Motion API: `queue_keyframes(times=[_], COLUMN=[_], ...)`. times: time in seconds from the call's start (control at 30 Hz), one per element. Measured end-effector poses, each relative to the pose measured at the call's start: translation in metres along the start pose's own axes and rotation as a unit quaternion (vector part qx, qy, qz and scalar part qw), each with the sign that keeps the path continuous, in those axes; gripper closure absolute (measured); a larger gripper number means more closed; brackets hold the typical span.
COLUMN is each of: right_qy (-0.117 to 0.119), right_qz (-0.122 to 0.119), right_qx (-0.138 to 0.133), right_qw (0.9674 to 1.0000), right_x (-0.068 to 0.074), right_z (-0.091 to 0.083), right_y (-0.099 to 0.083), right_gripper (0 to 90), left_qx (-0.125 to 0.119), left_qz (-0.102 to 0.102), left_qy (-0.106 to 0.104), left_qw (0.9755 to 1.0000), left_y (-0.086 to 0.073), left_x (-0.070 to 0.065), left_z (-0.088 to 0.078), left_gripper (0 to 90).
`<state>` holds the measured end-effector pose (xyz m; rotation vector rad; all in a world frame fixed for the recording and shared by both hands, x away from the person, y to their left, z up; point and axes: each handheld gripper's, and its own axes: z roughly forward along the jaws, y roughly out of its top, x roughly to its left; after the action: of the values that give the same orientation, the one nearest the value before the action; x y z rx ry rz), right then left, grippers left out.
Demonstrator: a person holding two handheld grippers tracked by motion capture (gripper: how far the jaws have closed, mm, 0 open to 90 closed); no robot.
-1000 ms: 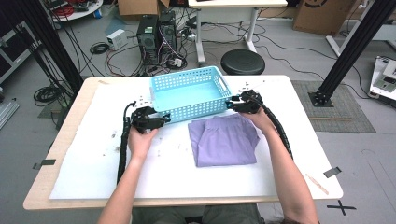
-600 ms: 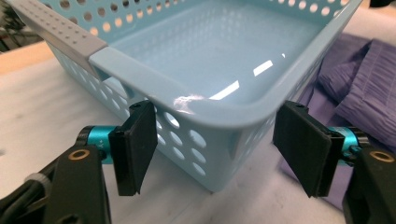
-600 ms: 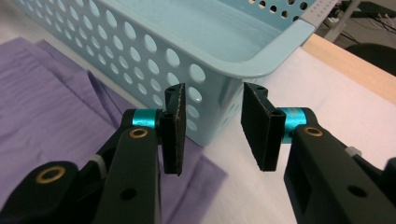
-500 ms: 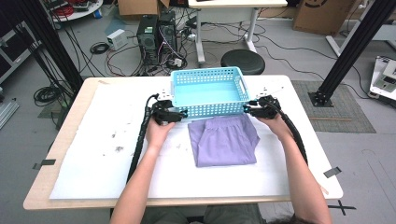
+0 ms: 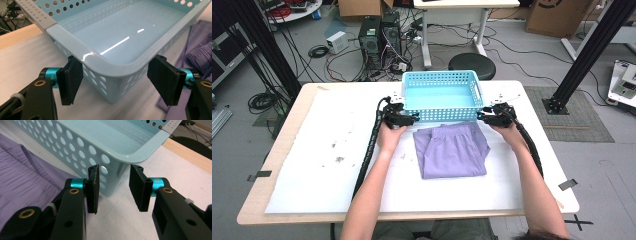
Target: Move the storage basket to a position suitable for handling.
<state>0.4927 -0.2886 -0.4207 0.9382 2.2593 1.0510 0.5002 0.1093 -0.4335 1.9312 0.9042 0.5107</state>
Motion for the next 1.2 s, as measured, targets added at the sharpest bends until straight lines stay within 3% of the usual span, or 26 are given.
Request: queue_keyframes(times=[0.57,0.63,0.7,0.77,0.83,0.93,0.97,1.03,1.2], right_qy=[0.005,0.007,-0.007,-0.017,-0.017,-0.031,-0.031,-0.039,-0.047], right_qz=[-0.006,0.0,-0.002,0.007,0.018,0.019,0.032,0.036,0.06], right_qx=[0.004,0.006,0.002,-0.002,-0.014,-0.037,-0.044,-0.061,-0.086], right_qw=[1.0,1.0,1.0,0.9998,0.9996,0.9987,0.998,0.9967,0.9933], right_x=[0.004,0.006,0.009,0.011,0.012,0.018,0.022,0.029,0.052], right_z=[-0.004,-0.005,-0.007,-0.013,-0.02,-0.035,-0.041,-0.052,-0.077], right_y=[-0.002,-0.001,-0.001,-0.002,-0.003,-0.005,-0.006,-0.01,-0.024], right_gripper=[61.4,53.4,46.5,38.7,37.1,33.9,33.4,33.2,34.0], left_qx=[0.009,0.014,0.021,0.008,-0.006,-0.025,-0.035,-0.049,-0.082], left_qz=[0.003,-0.003,0.003,0.013,0.016,0.006,-0.001,-0.007,0.0], left_qy=[-0.001,0.004,0.016,0.025,0.029,0.031,0.027,0.024,0.022], left_qw=[1.0,0.9999,0.9997,0.9996,0.9994,0.9992,0.999,0.9985,0.9964], left_y=[0.001,0.001,0.002,0.001,-0.001,-0.004,-0.006,-0.011,-0.026], left_x=[0.0,-0.002,-0.004,-0.006,-0.008,-0.013,-0.016,-0.024,-0.05], left_z=[-0.002,-0.003,-0.006,-0.014,-0.024,-0.041,-0.047,-0.058,-0.083], left_gripper=[29.0,28.9,29.2,29.2,29.3,28.0,27.9,28.0,27.9])
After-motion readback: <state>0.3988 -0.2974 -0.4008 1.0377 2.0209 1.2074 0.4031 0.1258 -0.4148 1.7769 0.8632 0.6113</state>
